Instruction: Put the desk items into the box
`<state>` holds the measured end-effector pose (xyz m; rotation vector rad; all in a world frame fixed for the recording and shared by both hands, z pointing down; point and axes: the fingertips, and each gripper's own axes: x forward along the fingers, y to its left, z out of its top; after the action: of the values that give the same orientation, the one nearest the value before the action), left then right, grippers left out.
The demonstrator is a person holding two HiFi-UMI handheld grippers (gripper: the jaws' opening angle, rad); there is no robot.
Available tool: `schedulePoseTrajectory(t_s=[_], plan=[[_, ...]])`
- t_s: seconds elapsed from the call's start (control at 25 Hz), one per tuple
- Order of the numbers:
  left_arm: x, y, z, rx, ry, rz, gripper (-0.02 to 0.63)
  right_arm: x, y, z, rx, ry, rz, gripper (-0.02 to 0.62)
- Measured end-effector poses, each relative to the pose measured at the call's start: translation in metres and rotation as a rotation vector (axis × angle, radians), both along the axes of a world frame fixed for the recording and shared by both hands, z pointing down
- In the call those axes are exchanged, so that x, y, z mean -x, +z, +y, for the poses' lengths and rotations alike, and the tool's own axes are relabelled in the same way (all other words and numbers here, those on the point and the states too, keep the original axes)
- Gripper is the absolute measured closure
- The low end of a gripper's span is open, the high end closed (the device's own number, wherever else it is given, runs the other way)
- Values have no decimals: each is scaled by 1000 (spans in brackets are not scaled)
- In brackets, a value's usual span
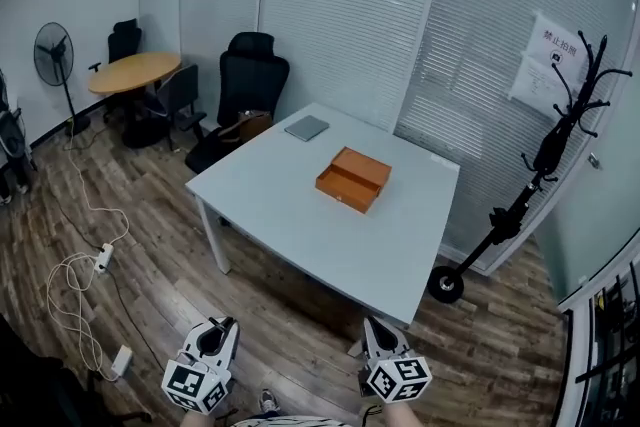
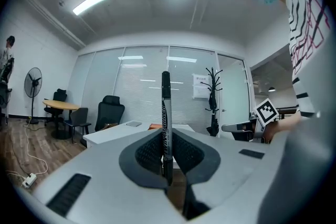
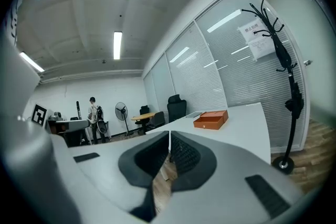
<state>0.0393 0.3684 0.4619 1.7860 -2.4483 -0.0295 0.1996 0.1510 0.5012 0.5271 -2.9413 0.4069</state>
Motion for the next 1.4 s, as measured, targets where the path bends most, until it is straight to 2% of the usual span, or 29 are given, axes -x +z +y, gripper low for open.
schedulePoseTrajectory(t_s=[0.36,0.64,0.8,1.12,1.4], plan=[[79,20,-40,27,121,41,584,61,9,-26,19,124,12,569],[108,33,-99,30,196,67,584,87,13,-63,26,172,18,569],[127,34,-136,39,216,53,584,107,18,-100,27,177,19,569],[183,16,-231,28,196,7,584,159,15,-188,13,157,10,569],[201,6,-324,3,244,-4,584,177,10,-258,1,166,15,569]])
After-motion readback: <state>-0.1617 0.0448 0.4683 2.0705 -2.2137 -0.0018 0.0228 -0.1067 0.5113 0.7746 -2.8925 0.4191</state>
